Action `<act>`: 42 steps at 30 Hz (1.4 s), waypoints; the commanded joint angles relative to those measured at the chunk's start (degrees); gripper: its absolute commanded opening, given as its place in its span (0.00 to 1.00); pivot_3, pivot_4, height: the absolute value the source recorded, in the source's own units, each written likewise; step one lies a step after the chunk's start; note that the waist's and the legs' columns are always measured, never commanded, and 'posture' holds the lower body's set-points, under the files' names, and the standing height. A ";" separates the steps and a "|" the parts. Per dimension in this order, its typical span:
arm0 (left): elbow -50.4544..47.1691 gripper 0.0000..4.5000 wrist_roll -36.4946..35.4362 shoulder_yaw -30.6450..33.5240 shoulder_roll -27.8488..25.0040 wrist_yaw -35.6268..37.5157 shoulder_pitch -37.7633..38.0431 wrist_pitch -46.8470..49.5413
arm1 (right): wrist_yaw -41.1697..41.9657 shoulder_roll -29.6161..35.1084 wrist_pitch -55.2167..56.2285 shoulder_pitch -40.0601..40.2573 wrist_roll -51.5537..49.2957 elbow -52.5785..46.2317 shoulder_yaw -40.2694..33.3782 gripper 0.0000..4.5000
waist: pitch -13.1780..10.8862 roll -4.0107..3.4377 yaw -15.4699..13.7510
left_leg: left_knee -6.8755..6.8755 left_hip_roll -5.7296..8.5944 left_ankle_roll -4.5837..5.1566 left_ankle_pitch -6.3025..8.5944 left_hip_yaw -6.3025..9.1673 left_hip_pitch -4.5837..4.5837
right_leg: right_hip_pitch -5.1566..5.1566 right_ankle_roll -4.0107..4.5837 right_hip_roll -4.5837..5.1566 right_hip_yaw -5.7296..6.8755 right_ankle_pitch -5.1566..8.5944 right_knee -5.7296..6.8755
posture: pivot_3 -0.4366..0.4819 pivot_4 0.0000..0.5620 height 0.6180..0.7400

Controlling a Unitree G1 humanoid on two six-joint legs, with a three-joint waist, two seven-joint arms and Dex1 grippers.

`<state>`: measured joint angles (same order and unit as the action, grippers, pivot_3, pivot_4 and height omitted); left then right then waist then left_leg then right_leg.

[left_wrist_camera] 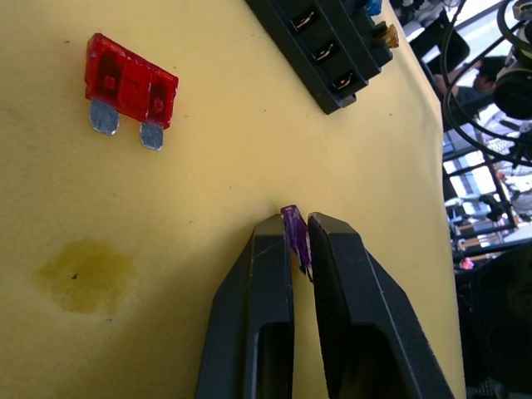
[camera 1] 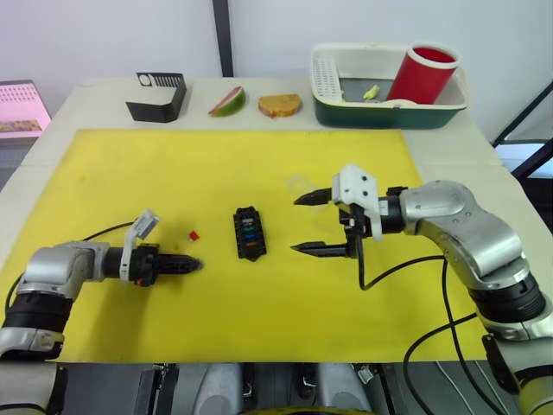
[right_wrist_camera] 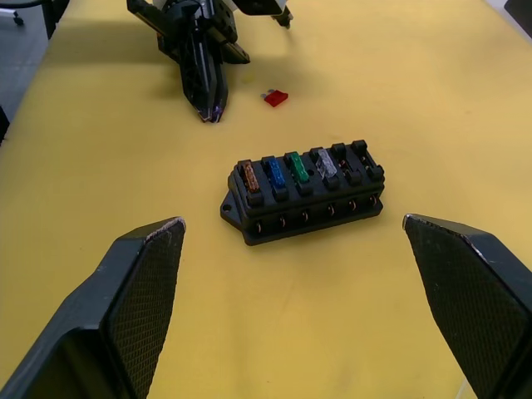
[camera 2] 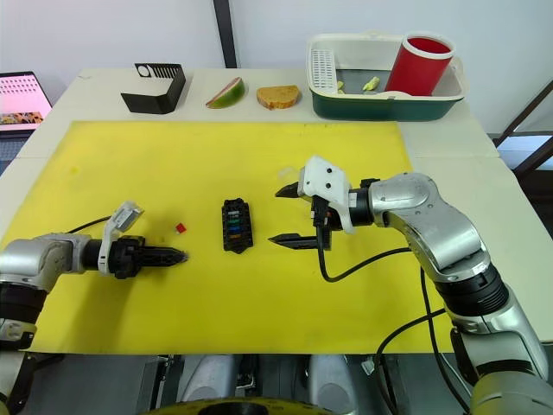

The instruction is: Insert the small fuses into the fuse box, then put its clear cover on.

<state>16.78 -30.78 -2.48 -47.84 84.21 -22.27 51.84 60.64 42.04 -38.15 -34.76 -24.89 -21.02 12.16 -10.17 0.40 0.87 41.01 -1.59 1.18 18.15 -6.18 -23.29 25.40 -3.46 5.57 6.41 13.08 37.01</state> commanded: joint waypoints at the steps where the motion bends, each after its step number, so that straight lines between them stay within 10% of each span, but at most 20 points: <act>1: 0.29 0.09 0.28 -0.63 -0.71 -0.91 2.31 1.54 | 0.11 -0.35 1.26 -0.61 0.05 -0.53 -0.77 1.00 | 0.00 0.00 0.02 | 0.00 0.00 0.00 0.00 0.00 0.00 | 0.00 0.00 0.00 0.00 0.00 0.00 | 0.48 0.27 1.00; 42: 0.14 0.09 -5.63 4.21 -3.91 -2.27 7.51 6.18 | 0.97 -0.19 2.36 -0.98 1.32 0.10 -0.21 1.00 | 0.00 0.00 1.38 | -0.05 -0.04 -0.02 0.00 -0.02 0.01 | 0.04 0.01 -0.01 -0.01 0.01 -0.01 | 0.48 0.27 1.00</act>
<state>15.58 -36.98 1.55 -50.66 82.25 -16.85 57.01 61.30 41.92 -36.81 -34.77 -23.59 -20.49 12.69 -10.17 0.40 2.25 40.95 -1.63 1.16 18.15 -6.20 -23.28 25.44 -3.45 5.57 6.40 13.09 37.00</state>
